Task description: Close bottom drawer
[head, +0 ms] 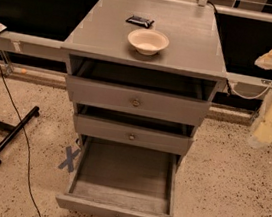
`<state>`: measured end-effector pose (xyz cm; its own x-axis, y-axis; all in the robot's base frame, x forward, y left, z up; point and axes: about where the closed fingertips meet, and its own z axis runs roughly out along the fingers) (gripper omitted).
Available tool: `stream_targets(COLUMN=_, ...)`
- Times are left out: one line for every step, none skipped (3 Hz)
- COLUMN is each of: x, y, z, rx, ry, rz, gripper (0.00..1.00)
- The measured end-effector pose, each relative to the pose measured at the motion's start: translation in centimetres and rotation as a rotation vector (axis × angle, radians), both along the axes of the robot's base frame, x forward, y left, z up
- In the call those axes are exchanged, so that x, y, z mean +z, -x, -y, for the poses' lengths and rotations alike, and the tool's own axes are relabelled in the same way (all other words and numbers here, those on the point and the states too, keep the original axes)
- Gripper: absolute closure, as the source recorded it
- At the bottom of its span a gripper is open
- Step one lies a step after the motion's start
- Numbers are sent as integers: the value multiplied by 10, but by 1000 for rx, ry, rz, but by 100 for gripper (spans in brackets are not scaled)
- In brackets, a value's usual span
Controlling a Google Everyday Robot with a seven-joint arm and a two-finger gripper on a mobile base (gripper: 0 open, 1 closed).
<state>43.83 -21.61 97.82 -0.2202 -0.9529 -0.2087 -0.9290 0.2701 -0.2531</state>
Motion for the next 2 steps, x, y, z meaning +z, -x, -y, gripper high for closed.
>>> stream_targets(x=0, y=0, z=0, rx=0, ry=0, rz=-1, gripper=0)
stream_targets(x=-33, y=6, z=-3, rx=3, ry=-51, rz=-76, gripper=0)
